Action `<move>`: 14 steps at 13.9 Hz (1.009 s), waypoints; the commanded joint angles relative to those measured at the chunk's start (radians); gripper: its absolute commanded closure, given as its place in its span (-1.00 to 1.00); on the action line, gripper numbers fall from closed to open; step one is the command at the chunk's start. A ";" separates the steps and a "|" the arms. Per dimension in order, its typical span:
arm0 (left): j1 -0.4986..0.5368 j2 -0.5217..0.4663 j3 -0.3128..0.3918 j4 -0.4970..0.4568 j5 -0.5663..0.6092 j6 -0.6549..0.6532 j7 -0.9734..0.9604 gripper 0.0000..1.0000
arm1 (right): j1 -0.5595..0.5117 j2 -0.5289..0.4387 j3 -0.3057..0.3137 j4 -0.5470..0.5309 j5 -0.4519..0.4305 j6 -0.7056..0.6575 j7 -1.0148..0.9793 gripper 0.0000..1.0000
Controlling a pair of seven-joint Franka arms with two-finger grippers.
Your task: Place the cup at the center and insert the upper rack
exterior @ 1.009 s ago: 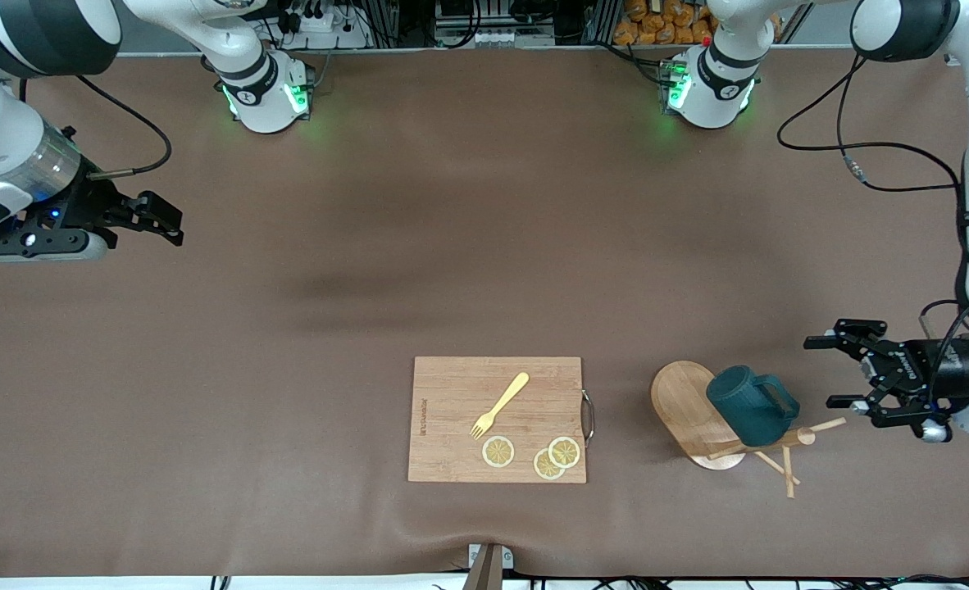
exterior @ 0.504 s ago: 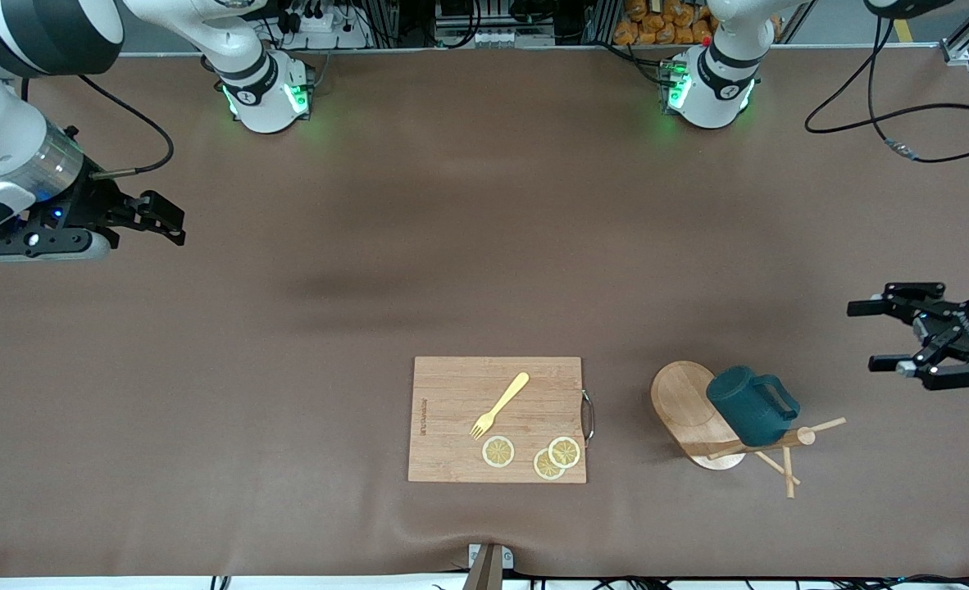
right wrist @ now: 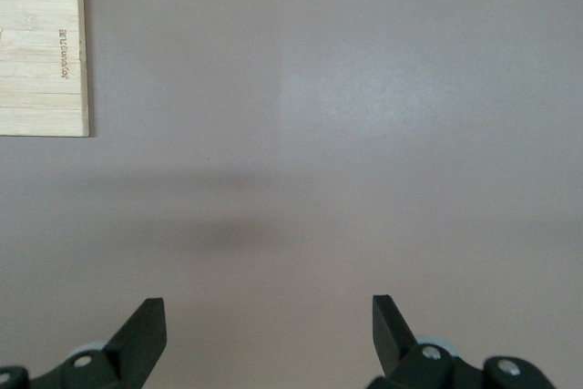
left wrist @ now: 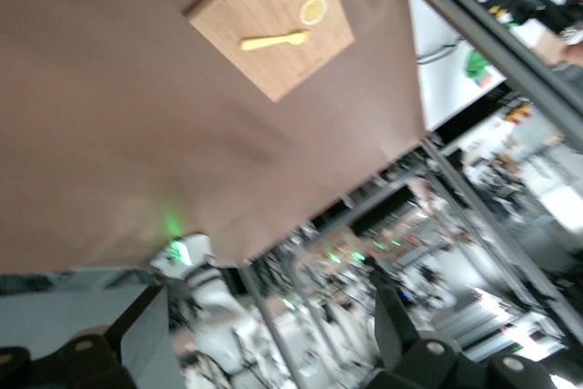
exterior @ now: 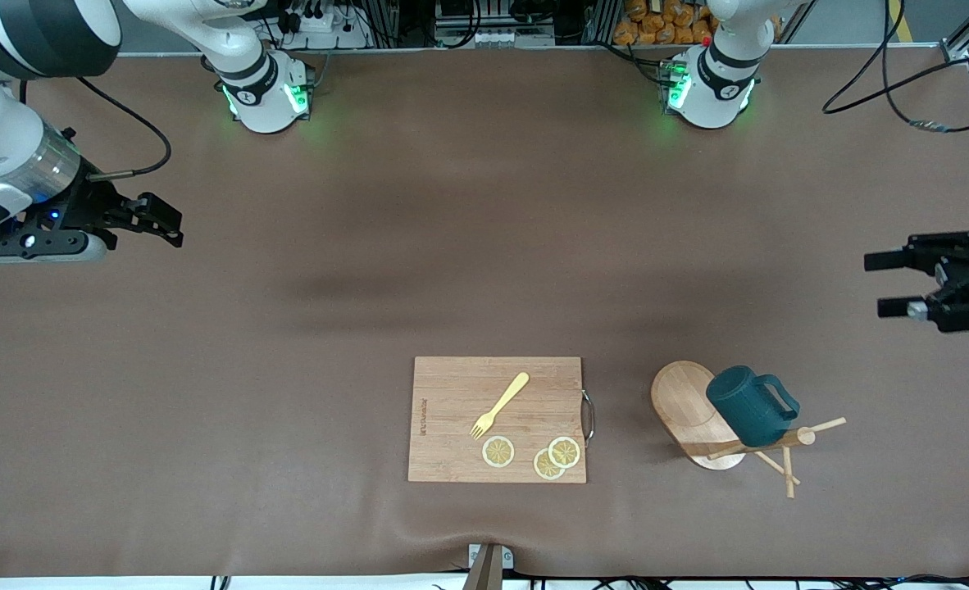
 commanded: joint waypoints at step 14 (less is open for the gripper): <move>-0.002 -0.177 -0.244 -0.058 0.699 -0.037 0.113 -1.00 | -0.005 0.003 0.002 0.007 -0.002 -0.002 0.009 -1.00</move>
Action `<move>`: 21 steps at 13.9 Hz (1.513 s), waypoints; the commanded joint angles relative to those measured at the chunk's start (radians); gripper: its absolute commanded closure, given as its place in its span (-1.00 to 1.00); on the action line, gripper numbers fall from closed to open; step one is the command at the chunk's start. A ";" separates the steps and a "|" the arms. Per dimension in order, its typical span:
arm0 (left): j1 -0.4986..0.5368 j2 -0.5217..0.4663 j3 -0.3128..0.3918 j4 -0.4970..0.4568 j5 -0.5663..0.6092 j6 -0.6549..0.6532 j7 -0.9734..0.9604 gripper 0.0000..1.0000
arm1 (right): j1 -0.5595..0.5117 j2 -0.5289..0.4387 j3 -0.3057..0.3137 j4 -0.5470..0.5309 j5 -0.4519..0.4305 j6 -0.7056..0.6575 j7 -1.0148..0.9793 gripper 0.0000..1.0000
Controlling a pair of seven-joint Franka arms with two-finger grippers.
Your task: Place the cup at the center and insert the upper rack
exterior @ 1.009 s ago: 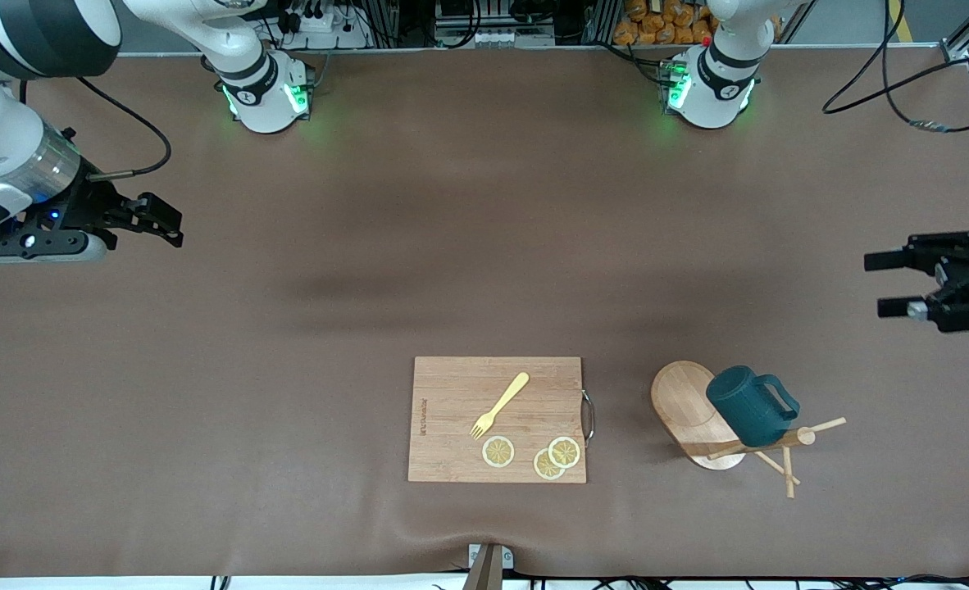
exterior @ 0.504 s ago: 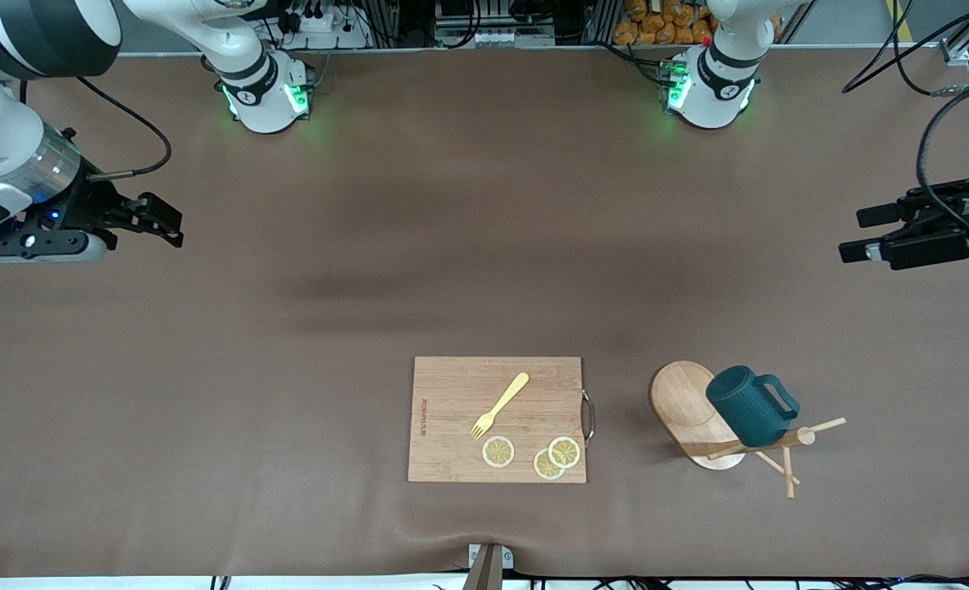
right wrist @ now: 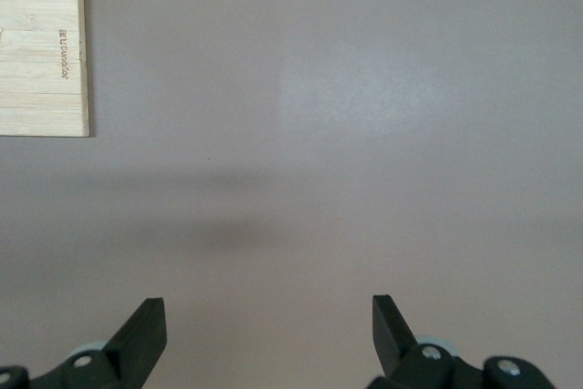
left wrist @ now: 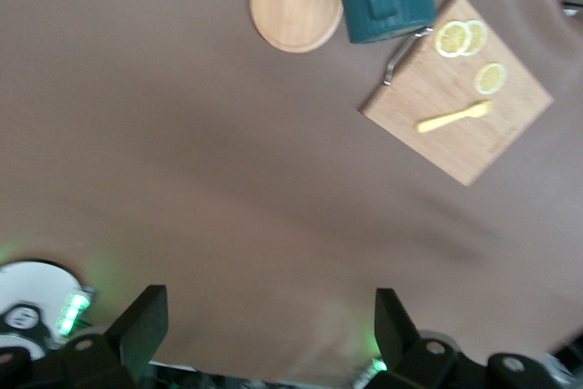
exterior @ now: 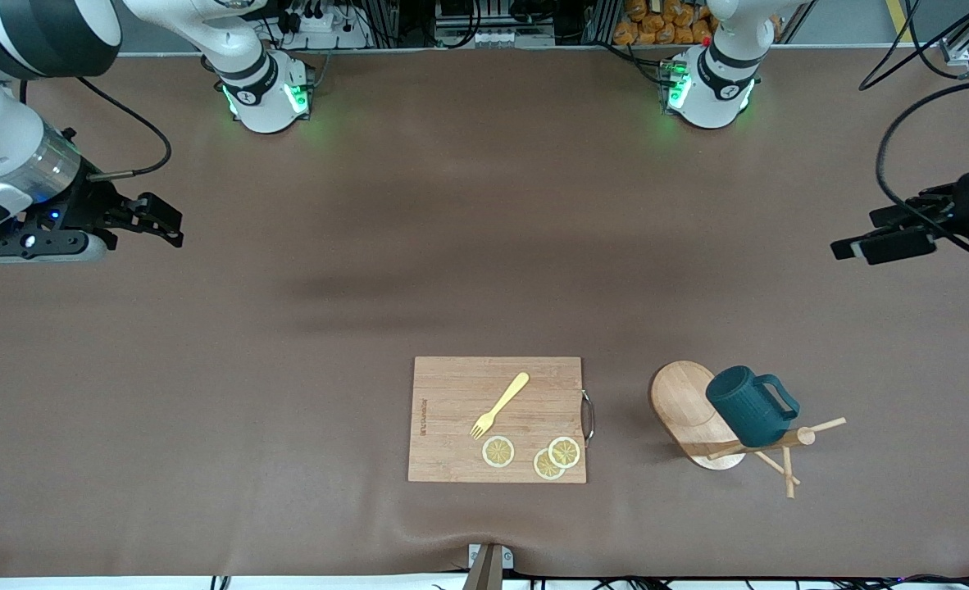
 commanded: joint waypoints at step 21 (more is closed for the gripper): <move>-0.322 -0.358 0.348 -0.472 0.315 0.232 0.459 -1.00 | 0.101 -0.042 0.005 0.019 -0.002 -0.092 0.015 -1.00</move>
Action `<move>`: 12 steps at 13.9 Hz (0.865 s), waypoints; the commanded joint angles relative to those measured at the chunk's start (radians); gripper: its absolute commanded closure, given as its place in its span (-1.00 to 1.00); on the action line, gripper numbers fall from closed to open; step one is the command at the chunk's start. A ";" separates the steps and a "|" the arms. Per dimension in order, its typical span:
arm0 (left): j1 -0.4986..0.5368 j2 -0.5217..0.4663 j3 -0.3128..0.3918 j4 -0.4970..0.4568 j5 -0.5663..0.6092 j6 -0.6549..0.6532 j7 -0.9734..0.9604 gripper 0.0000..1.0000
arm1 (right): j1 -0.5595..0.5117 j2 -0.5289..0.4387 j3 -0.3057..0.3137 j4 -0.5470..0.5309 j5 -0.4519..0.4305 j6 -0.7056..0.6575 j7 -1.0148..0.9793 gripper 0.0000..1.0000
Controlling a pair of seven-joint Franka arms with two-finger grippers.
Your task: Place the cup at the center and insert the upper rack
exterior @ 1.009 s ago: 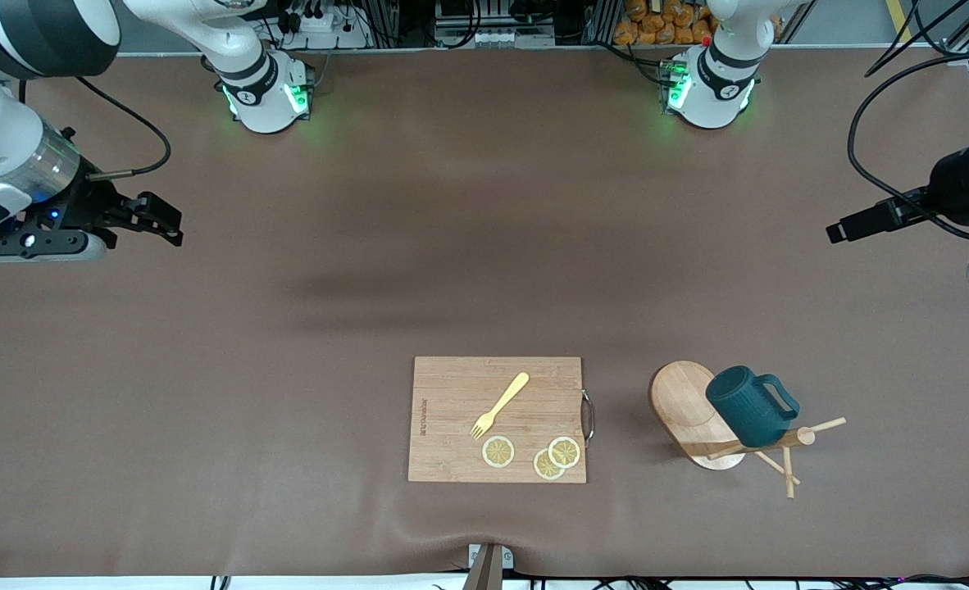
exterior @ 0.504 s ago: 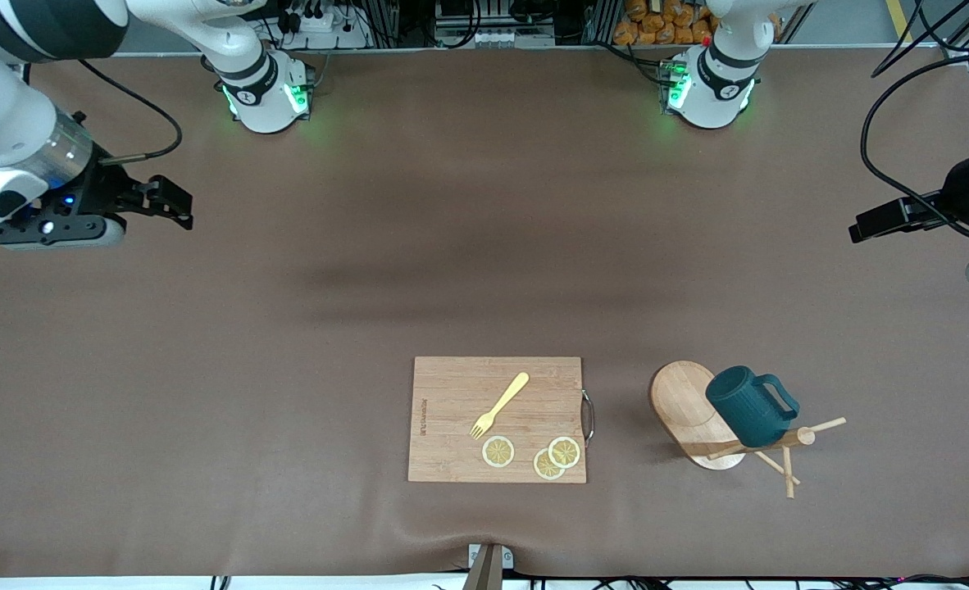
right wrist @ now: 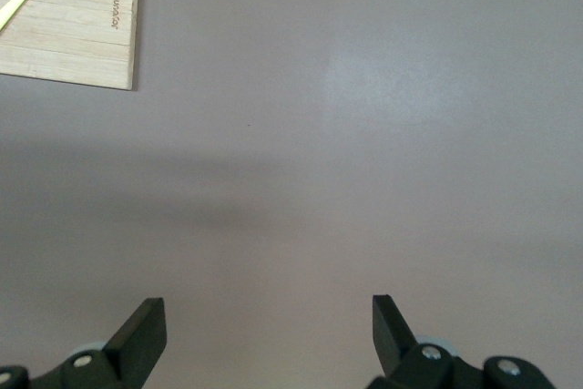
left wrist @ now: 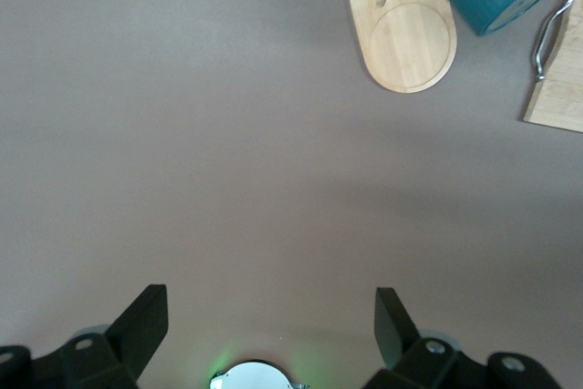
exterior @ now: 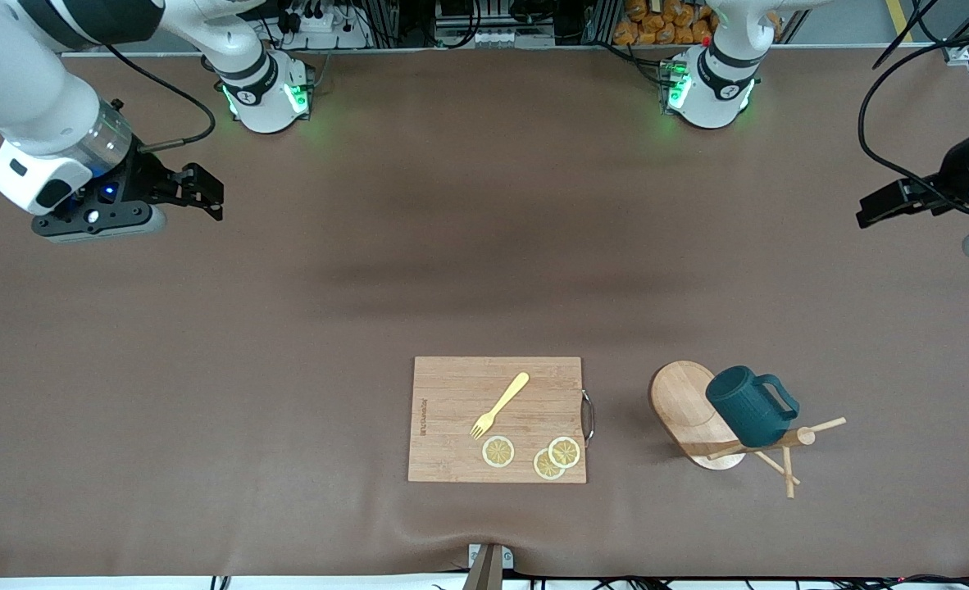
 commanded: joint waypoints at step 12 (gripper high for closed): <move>-0.031 -0.229 -0.003 -0.235 0.073 0.140 -0.012 -1.00 | -0.092 -0.074 -0.041 0.004 -0.017 -0.109 -0.014 -1.00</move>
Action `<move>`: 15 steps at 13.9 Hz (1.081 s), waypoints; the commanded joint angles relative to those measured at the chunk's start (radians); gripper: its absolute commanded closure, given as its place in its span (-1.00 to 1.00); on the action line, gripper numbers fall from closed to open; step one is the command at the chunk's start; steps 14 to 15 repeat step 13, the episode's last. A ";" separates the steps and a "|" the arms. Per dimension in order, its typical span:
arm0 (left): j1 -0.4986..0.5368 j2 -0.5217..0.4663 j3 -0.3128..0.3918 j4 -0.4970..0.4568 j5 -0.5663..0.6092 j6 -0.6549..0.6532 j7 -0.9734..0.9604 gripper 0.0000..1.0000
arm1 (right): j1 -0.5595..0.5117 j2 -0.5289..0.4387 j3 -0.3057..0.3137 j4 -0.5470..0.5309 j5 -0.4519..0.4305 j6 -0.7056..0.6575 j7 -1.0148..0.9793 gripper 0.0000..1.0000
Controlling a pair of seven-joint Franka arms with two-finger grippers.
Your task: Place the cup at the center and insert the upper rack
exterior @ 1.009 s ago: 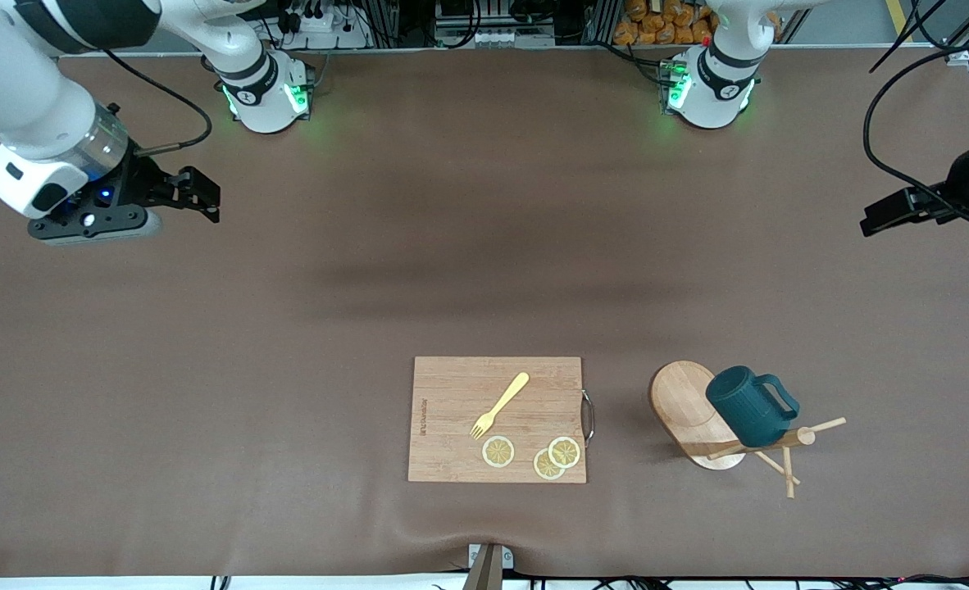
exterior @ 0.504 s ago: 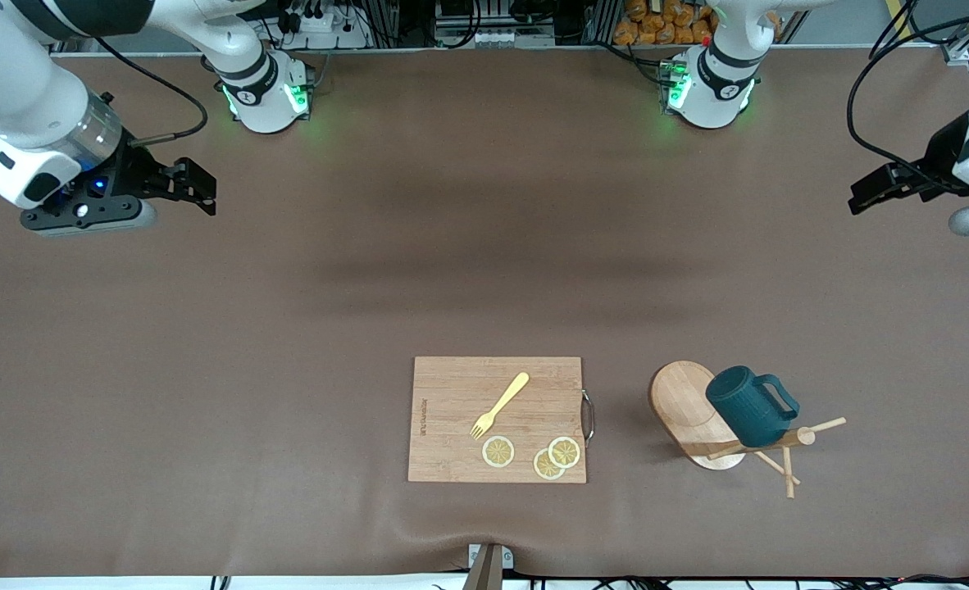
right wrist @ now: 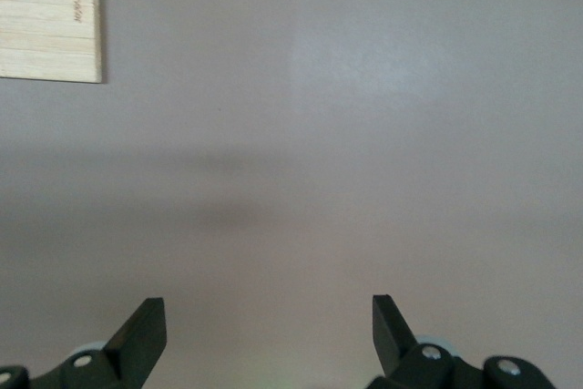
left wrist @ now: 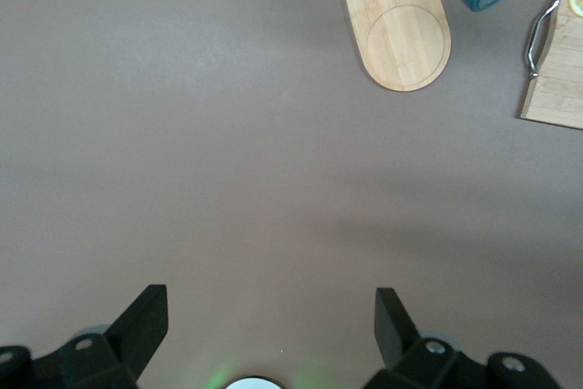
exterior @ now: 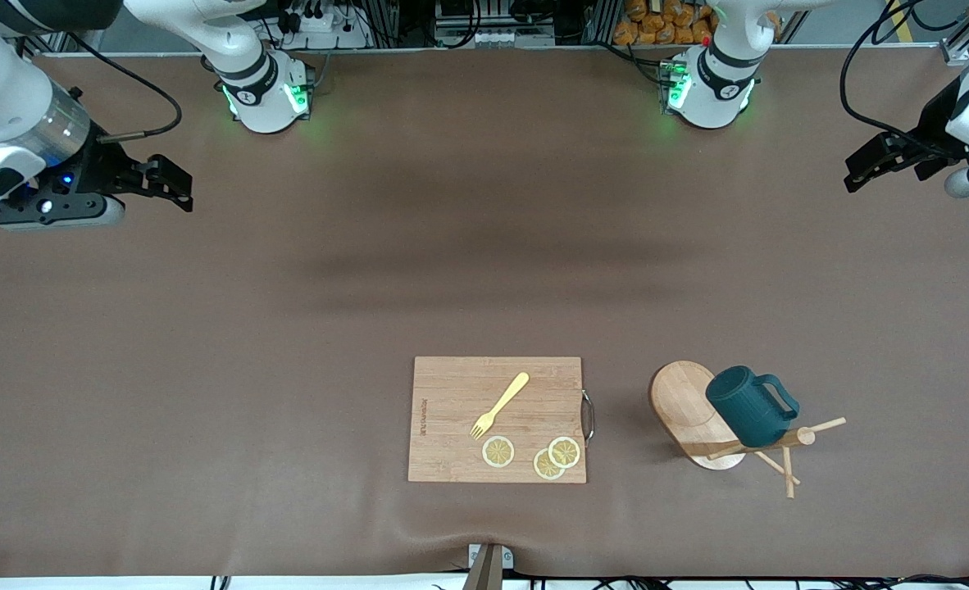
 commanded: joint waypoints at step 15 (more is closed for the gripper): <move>-0.029 0.089 0.011 0.180 -0.001 -0.098 -0.006 -1.00 | -0.125 -0.121 -0.038 -0.127 0.005 0.030 -0.090 -1.00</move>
